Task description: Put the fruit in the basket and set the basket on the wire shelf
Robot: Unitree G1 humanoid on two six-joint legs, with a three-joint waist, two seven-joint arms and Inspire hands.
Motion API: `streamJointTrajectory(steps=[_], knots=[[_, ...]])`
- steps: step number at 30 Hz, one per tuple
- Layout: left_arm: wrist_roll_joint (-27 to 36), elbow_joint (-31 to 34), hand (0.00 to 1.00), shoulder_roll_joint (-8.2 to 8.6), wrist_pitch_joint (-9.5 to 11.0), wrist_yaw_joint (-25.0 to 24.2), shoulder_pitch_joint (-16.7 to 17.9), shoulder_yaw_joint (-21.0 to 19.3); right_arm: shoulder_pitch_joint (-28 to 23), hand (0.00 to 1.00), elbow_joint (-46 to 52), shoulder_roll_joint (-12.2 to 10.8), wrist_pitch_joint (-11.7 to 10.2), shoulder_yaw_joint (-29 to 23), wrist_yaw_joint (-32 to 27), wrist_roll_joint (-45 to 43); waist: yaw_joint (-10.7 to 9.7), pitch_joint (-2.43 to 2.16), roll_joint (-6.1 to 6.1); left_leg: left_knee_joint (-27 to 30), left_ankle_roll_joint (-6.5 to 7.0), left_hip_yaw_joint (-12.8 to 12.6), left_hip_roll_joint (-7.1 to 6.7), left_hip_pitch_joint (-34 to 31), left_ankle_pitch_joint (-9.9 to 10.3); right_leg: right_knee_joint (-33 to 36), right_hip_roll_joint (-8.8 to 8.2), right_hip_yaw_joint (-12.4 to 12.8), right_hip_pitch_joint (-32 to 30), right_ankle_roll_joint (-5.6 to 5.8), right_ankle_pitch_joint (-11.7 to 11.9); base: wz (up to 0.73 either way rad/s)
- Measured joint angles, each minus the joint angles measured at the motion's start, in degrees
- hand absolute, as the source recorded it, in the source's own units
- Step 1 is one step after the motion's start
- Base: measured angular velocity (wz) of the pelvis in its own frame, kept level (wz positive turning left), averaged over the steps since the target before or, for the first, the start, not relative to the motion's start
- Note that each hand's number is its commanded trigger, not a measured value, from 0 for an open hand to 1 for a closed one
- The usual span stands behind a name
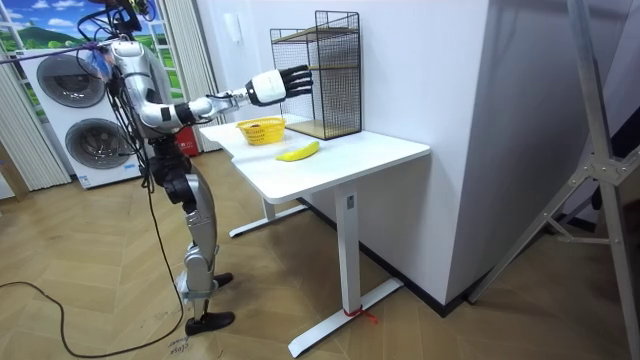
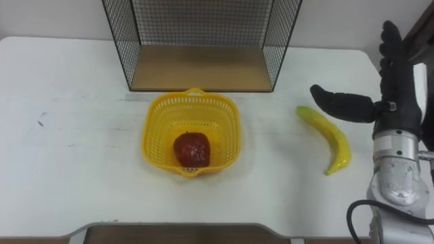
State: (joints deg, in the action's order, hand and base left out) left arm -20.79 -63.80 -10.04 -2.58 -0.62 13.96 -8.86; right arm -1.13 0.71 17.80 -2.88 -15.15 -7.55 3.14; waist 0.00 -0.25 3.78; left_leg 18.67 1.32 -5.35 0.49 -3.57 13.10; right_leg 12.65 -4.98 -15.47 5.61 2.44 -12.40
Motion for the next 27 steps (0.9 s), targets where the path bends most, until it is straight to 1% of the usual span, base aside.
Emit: streamJointTrajectory(steps=[2, 6, 8, 10, 11, 13, 15, 17, 19, 20, 22, 24, 27], knots=[[0.00, -0.02, 0.00, 0.00, -0.17, 0.05, 0.05, -0.24, 0.32, 0.00, -1.81, 0.33, 0.16, 0.00, -0.06, 0.86, 0.13, -0.01, 0.06, -0.01, 0.00, -0.01, 0.01, 0.24, 0.00, 0.00, -0.02, 0.06, 0.23, 0.00, 0.00, 0.00], [0.02, -0.02, 0.00, -0.03, -0.94, 0.05, 0.26, -1.86, 2.01, 0.00, -7.12, 2.09, 1.19, -0.22, -0.08, 2.32, 0.27, 0.05, 0.32, 0.05, 0.00, 0.01, -0.02, 0.33, -0.01, -0.01, -0.02, 0.07, 0.33, 0.00, 0.00, 0.00], [-0.01, -0.01, 0.00, -0.18, -1.26, -0.01, 0.39, -3.33, 3.99, 0.00, -11.36, 3.39, 2.38, -0.36, -0.56, 1.56, 0.27, 0.11, 0.57, 0.06, -0.02, 0.59, -0.14, 0.02, -0.09, 0.03, 0.00, 0.00, 0.13, 0.00, 0.00, 0.02], [-0.03, 0.10, 0.00, -0.23, -1.57, -0.02, 0.36, -4.16, 4.62, 0.00, -12.27, 3.65, 3.35, -0.84, -0.62, 1.13, 0.33, 0.09, 0.73, 0.07, -0.03, 0.73, -0.20, -0.32, -0.17, 0.05, -0.01, -0.18, -0.17, 0.00, 0.00, 0.06], [-0.05, 0.43, 0.00, -0.24, -2.09, -0.02, 0.45, -4.55, 4.68, 0.00, -12.41, 3.74, 3.64, -1.02, -0.63, 1.04, 0.45, -0.04, 0.89, 0.05, -0.05, 0.74, -0.22, -0.67, -0.25, 0.12, -0.01, -0.28, -0.47, 0.00, 0.00, 0.05], [-0.05, 0.96, 0.00, -0.23, -2.66, 0.00, 0.69, -4.53, 6.34, 0.00, -14.72, 4.04, 3.92, -1.02, -0.55, 1.18, 0.47, 0.06, 1.19, -0.01, -0.05, 0.80, -0.22, -0.81, -0.36, 0.14, 0.01, -0.24, -0.71, 0.00, 0.00, 0.00], [-0.05, 1.65, 0.00, -0.14, -3.62, -0.01, 0.72, -4.46, 8.73, 0.00, -17.91, 5.05, 5.10, -1.02, -0.43, 1.58, 0.50, 0.15, 1.49, 0.05, -0.04, 0.89, -0.24, -0.95, -0.36, 0.13, 0.00, -0.34, -0.88, 0.00, 0.00, 0.00], [-0.18, 2.85, 0.00, -0.16, -4.12, -0.06, 0.85, -4.49, 9.91, 0.00, -19.86, 6.04, 5.54, -1.02, -0.20, 1.77, 0.61, 0.22, 1.64, 0.04, -0.04, 0.93, -0.23, -1.10, -0.36, 0.11, 0.01, -0.41, -0.98, 0.00, 0.00, 0.00], [-0.17, 3.78, 0.00, -0.17, -4.59, -0.10, 1.04, -4.49, 11.55, 0.00, -22.10, 6.58, 5.74, -1.02, 0.62, 1.63, 0.55, 0.20, 1.64, 0.04, -0.04, 0.94, -0.23, -1.24, -0.36, 0.08, 0.01, -0.48, -1.08, 0.00, 0.00, 0.00], [-0.12, 4.31, 0.00, -0.18, -4.70, -0.10, 1.18, -4.46, 12.48, 0.00, -23.14, 7.06, 6.52, -0.98, 1.27, 1.37, 0.52, 0.19, 1.63, 0.05, -0.04, 0.95, -0.23, -1.43, -0.36, 0.08, 0.01, -0.53, -1.24, 0.00, 0.00, 0.00], [-0.10, 4.83, 0.00, -0.27, -5.08, -0.10, 1.27, -4.42, 13.75, 0.00, -25.09, 8.03, 7.38, -0.60, 2.01, 1.26, 0.59, 0.11, 1.80, 0.12, -0.02, 1.00, -0.26, -1.85, -0.40, 0.10, 0.00, -0.77, -1.50, 0.00, 0.00, 0.04], [-0.11, 5.31, 0.00, -0.35, -6.05, -0.10, 1.42, -4.20, 15.39, 0.00, -28.18, 9.42, 8.38, 0.63, 3.01, 1.34, 0.53, 0.10, 2.15, 0.21, -0.02, 1.00, -0.25, -1.88, -0.41, 0.09, -0.02, -1.02, -1.47, 0.00, 0.00, 0.05], [-0.04, 5.52, 0.00, -0.51, -6.43, -0.08, 1.46, -3.73, 16.74, 0.00, -31.15, 9.58, 9.29, 1.17, 4.32, 1.32, 0.62, 0.04, 2.52, 0.25, -0.01, 1.02, -0.24, -1.89, -0.41, 0.09, -0.02, -1.07, -1.48, 0.00, 0.00, 0.01]])
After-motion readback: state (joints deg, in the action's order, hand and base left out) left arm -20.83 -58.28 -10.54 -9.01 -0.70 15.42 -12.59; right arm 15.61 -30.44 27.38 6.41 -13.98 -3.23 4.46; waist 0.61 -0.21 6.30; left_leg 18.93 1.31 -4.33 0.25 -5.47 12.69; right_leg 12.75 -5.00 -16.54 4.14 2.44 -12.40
